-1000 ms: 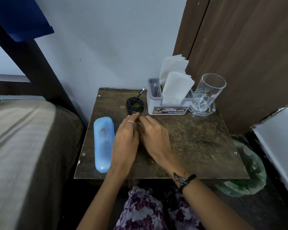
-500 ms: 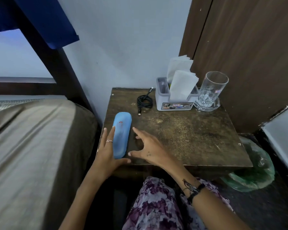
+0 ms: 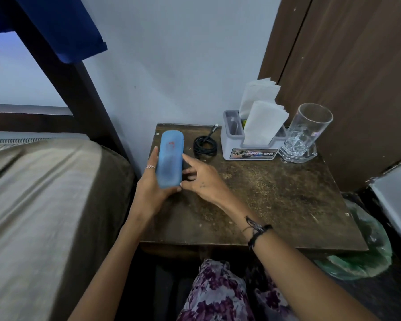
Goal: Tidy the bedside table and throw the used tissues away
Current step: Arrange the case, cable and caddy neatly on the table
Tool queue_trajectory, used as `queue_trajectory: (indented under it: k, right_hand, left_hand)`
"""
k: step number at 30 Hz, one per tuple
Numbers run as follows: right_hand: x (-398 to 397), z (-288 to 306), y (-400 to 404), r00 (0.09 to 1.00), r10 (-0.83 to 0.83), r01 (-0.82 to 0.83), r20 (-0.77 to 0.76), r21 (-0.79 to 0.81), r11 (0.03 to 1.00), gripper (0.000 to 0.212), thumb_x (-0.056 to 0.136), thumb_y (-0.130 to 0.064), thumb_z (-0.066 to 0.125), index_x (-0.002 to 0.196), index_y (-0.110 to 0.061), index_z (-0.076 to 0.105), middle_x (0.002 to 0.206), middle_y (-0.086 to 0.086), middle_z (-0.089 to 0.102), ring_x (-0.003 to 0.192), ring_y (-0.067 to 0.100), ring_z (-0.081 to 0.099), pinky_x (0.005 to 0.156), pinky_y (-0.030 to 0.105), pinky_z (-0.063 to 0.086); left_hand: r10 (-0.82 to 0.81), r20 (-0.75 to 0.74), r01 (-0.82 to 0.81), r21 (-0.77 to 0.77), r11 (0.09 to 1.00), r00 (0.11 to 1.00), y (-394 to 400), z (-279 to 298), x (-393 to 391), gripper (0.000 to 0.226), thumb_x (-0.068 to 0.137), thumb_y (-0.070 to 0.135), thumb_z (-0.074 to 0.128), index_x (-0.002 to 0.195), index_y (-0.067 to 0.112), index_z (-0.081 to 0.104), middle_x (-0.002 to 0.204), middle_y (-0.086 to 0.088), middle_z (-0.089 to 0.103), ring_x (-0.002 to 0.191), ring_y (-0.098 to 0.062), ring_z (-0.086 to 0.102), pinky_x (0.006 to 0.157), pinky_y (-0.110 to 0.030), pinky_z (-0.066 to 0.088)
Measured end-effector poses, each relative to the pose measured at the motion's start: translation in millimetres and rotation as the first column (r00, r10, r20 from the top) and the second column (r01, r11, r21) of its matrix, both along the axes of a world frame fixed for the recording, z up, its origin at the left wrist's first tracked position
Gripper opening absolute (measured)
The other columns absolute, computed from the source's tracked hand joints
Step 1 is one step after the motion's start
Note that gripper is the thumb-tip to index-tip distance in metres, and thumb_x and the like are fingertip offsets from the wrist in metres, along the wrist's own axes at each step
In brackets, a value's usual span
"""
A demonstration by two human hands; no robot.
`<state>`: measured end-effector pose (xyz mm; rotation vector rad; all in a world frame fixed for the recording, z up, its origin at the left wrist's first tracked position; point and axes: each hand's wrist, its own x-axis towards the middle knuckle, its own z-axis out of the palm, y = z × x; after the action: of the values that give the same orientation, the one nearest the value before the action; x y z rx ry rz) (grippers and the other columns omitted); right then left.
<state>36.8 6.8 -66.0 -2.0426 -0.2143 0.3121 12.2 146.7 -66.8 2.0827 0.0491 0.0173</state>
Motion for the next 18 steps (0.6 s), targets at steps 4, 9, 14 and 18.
queue_trajectory:
  k: [4,9,14,18]
  right_hand:
    - [27.2,-6.3,6.1,1.000,-0.002,0.002,0.001,-0.016,1.000,0.081,0.080,-0.003,0.069,0.147,-0.009,0.024,0.127,0.017,0.056,0.096,0.018,0.062,0.088,0.031,0.052]
    - [45.2,-16.2,8.9,0.999,-0.049,0.049,0.005,-0.040,0.998,0.081,0.079,-0.006,0.070,0.146,-0.011,0.026,0.118,0.013,0.061,0.098,0.020,0.064,0.091,0.041,0.052]
    - [36.0,-11.1,6.7,0.973,-0.037,0.089,0.230,-0.222,0.971,0.055,0.087,-0.015,0.061,0.139,-0.014,0.042,0.126,0.004,0.054,0.100,0.014,0.061,0.083,0.036,0.053]
    - [13.6,-4.9,-10.3,0.833,-0.221,0.421,0.508,-0.322,0.848,0.037,0.093,-0.026,0.053,0.128,-0.017,0.049,0.114,0.004,0.056,0.093,0.018,0.061,0.071,0.032,0.053]
  left_hand:
    - [-0.003,0.025,0.003,-0.008,1.000,1.000,0.5,-1.9,24.4,0.103,0.074,0.010,0.075,0.148,0.027,0.006,0.121,0.016,0.036,0.111,-0.001,0.037,0.089,-0.013,0.030]
    - [-0.003,0.024,0.002,0.032,0.999,1.000,1.0,-8.8,46.2,0.102,0.075,0.014,0.075,0.148,0.024,0.005,0.147,-0.003,0.037,0.122,-0.009,0.039,0.092,-0.015,0.028]
    - [-0.045,0.086,0.029,0.181,0.983,0.995,-1.3,-12.9,46.2,0.098,0.077,0.011,0.072,0.149,0.018,0.006,0.153,-0.007,0.025,0.135,-0.015,0.030,0.110,-0.027,0.025]
    - [-0.056,0.170,-0.011,0.369,0.930,0.984,-7.2,-22.8,35.6,0.087,0.083,0.017,0.066,0.148,0.020,0.009,0.158,-0.005,0.005,0.145,-0.016,0.003,0.116,-0.035,0.004]
